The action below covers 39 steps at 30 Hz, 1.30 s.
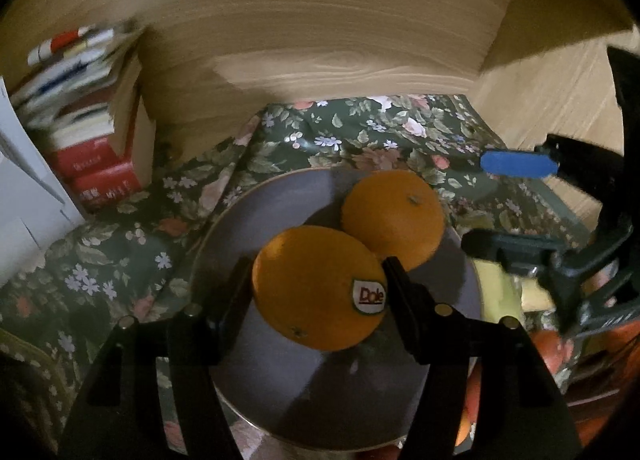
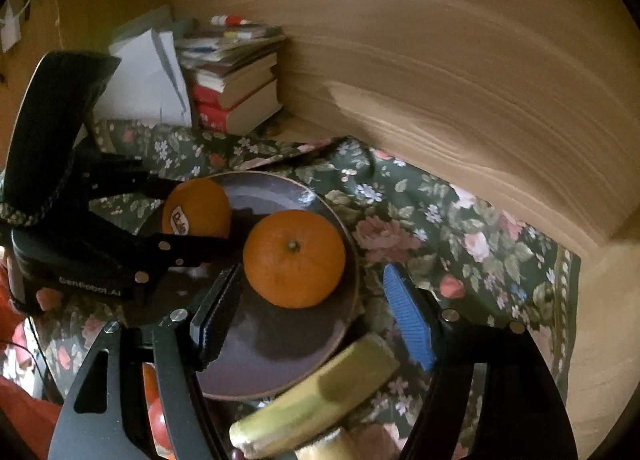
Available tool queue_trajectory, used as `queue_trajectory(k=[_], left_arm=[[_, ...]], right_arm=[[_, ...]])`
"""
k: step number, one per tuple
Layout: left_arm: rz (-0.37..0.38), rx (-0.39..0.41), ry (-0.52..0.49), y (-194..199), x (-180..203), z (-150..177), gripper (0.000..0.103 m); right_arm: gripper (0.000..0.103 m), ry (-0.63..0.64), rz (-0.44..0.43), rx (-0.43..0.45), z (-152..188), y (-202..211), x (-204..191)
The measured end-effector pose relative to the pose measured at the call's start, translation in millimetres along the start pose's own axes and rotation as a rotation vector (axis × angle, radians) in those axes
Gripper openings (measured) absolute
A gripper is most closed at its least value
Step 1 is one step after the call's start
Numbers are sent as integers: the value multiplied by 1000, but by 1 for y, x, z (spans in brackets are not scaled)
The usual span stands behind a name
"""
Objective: Organize fruits
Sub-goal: 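Set the tangerine beside the Dole orange with the right gripper while the left holds the orange, then grasp the yellow corn cob with the left gripper while the right gripper grasps the yellow cylinder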
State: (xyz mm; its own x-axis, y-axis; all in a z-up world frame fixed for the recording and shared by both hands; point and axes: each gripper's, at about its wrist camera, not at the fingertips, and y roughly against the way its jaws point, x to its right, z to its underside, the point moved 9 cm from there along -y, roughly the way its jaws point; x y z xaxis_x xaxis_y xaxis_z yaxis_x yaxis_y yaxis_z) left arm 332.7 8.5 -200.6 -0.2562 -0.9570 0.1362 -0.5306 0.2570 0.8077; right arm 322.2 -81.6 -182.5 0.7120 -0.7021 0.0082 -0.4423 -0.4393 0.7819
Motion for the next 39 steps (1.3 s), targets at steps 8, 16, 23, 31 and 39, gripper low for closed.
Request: queue_trajectory(k=[8,16,23,31,39], left_arm=[[-38,24,-31,-6,2,4,65],[-34,45,-30,-6,1,3,65],[-77,113,-55,17,1,-3,69],[-108,126,17,37,-25,14,74],[-131,186,91,82,-37,35,74]], right_arm=[[69,13,-89,-8,-22,-11,-26],[71,22,-165,-72,-26,-36,-46],[74,49,-123,-63,-29,-40,-42],[74,27,-66,-55,-30,-29,-29],[76,-48,16,42,-23,19,-10]])
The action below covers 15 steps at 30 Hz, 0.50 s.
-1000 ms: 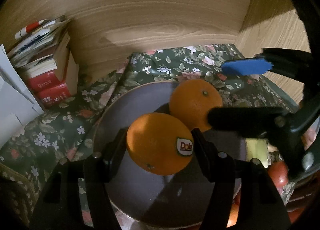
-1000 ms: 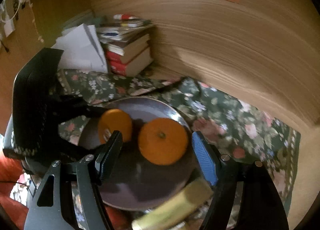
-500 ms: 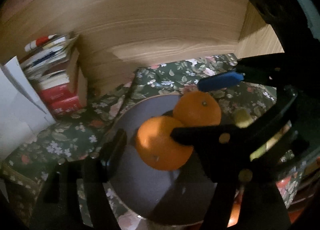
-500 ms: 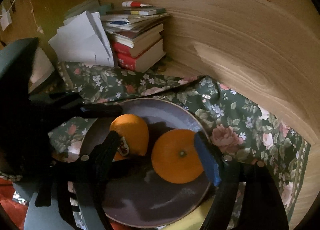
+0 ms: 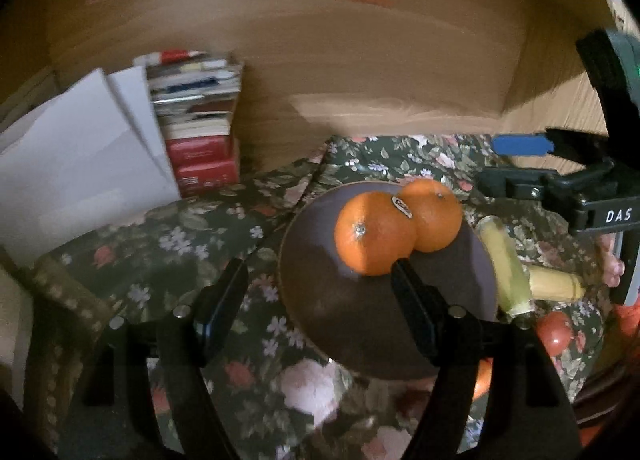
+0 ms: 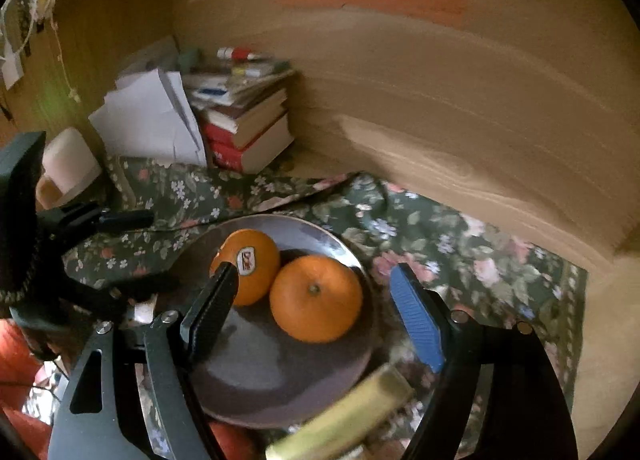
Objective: Organize fruits
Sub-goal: 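Grasp the yellow corn cob with the left gripper while the right gripper grasps the yellow cylinder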
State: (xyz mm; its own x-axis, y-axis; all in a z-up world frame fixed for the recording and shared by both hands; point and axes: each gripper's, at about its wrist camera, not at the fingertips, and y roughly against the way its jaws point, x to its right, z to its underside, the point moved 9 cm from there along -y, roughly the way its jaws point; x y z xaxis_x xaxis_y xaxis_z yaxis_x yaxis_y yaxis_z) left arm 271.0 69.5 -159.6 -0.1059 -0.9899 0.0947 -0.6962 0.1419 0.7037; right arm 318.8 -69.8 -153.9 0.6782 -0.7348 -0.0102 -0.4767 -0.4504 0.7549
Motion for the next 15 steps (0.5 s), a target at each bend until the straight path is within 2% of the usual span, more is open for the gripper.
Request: queue_trajectory(k=[5,15], left_arm=[[8,35,8,24,12,7,74],[50,22,-44,29,66,31,74]], right_arm=[[76,-74,47,20,24,21,11],[76,-162,118,34,94,52,27]])
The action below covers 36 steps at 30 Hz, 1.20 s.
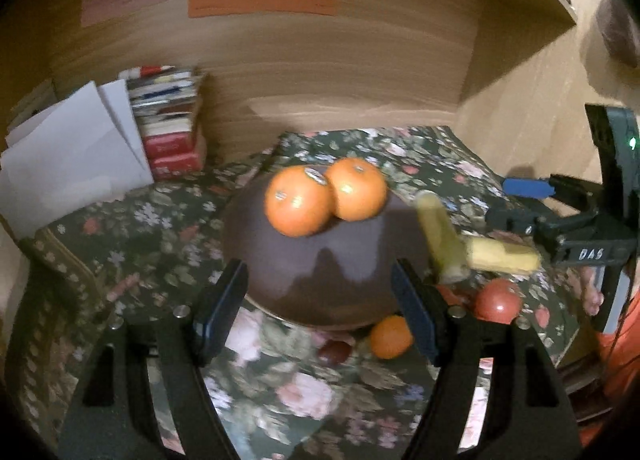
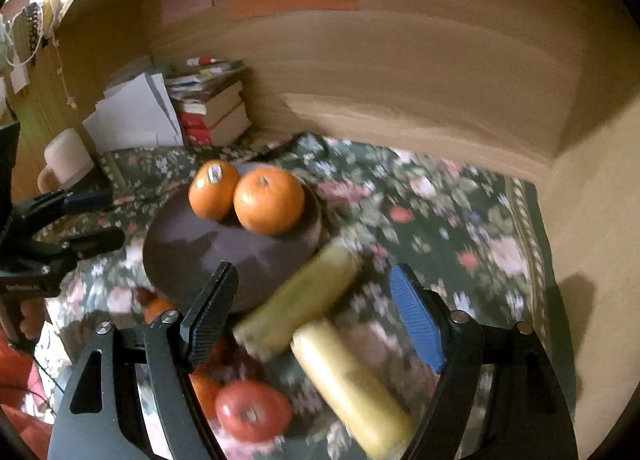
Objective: Organize fruits
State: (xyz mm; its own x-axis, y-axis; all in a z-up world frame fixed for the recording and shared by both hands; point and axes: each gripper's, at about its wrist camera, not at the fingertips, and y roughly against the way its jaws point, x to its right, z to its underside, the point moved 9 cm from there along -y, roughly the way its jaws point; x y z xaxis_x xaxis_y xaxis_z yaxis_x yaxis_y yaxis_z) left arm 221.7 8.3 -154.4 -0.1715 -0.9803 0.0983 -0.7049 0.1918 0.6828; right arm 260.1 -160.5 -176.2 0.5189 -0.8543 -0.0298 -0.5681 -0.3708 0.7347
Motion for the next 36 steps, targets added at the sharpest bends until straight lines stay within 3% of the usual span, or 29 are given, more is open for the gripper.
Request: queue_trajectory(k=[5,12,15,19,27,33,36], left_arm=[[59,-30,-1,-10,25,8,74],[82,-61,-4,-28,47,5,74],[88,-74,-29,-36,58,3,74],[95,-99,-70,-47,74,0,73],[147,-196,-122,-78,105,-3,45],[155,-244,-147,-96,120,1,33],[143,-248,-158,-101,122,0,33]], right_arm=[[76,-31,17,-30,29,0,10],[72,-55,14,-106,57,-19,23],[60,-72,-24,-131,64,-26,26],[37,-78,-9,-132,66,-28,33],[35,-144,19,-100,65,-15,58],[35,-179,19,-69,66,-5,68],[35,-189,4,-63,68,-2,69]])
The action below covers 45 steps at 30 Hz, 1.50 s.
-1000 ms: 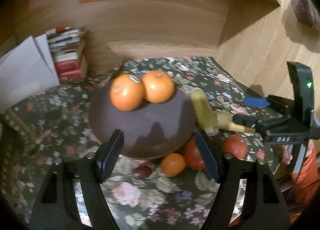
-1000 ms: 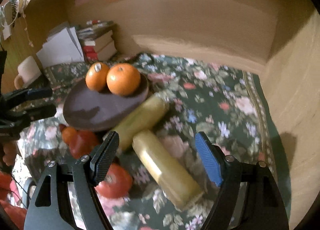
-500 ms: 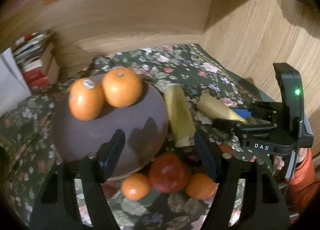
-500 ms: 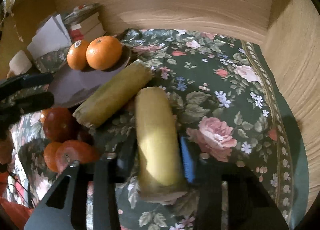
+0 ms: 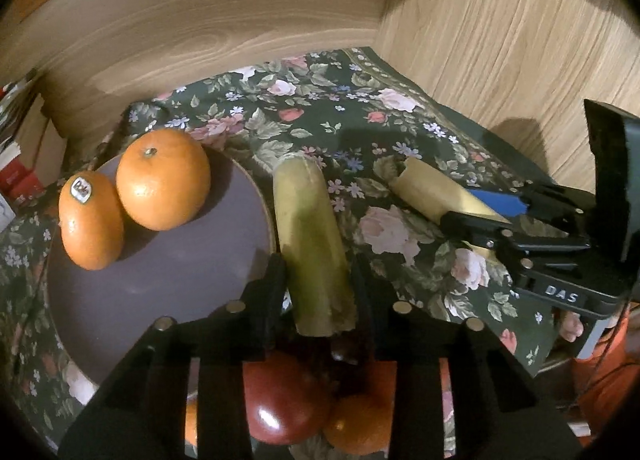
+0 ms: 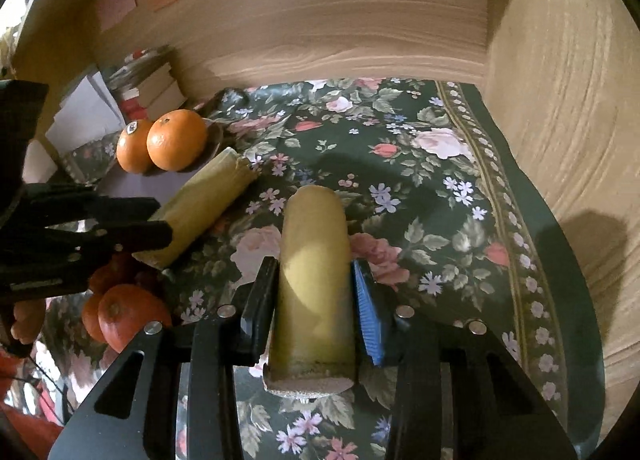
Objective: Organize fruits
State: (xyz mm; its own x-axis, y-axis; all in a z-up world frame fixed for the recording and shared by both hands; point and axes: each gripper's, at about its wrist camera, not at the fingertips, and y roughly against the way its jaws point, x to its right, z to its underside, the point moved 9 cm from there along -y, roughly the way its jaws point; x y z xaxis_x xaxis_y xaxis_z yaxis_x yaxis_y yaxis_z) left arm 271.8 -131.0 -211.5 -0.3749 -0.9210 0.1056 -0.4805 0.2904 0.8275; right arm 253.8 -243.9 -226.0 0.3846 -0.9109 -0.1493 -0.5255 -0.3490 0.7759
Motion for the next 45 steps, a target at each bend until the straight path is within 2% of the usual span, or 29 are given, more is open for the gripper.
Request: queue_trajectory(k=[12,16,20,31,37,45], left_arm=[[-3,-40,-46,-23,11,-22,36],[-9,-82,-45,-40,11,-27,40],[18,-139,-29,-58,13,-31,42],[40,-187,-74,-64,19,-36,41],[76,-216,-69,-64,16,-39,38],[80,-231,-94,-64,19,-40,38]], right_arm=[[35,20,-7,-3,3,2,0],[35,5,-24,-11,2,1,1],[35,-1,-35,-13,-1,-2,2],[36,19,-3,-70,-11,-29,0],[35,53,65,-45,-17,-35,-1],[35,-30,74,21,-21,-13,13]])
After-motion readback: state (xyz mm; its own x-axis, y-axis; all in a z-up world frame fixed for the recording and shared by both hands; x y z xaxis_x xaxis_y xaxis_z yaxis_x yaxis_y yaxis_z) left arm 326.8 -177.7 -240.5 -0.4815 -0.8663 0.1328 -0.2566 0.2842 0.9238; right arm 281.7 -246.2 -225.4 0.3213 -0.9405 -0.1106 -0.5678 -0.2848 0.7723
